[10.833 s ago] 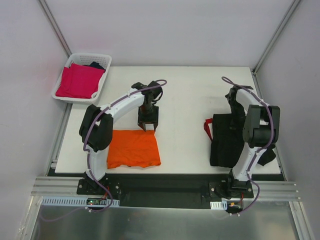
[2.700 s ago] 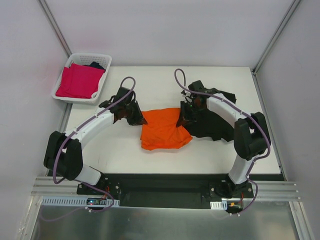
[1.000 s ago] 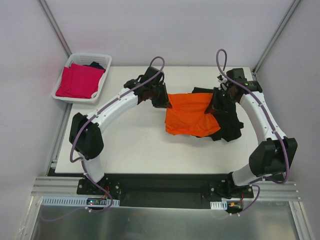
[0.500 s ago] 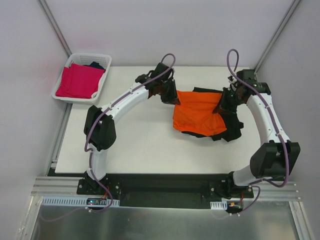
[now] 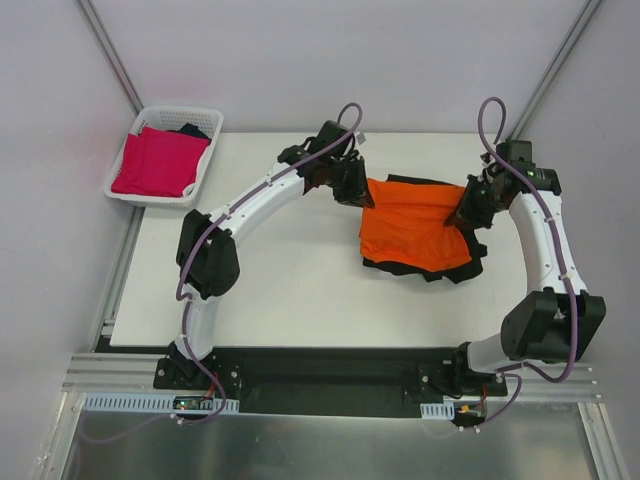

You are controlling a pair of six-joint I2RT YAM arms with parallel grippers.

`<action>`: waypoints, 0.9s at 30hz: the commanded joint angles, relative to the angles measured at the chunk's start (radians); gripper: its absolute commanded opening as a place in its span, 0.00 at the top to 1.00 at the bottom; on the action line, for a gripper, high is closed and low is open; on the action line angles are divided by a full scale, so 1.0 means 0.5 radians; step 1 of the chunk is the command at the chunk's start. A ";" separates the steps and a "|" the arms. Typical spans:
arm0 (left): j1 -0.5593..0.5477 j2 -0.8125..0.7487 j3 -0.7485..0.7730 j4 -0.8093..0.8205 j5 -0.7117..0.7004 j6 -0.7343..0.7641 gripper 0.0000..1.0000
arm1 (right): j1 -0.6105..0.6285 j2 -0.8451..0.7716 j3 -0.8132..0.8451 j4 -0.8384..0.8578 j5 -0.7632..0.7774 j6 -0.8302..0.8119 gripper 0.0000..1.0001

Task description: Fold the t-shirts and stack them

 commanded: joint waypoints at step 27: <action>0.012 0.461 0.539 -0.081 0.234 0.113 0.88 | -0.257 0.131 0.074 0.144 0.287 -0.037 0.99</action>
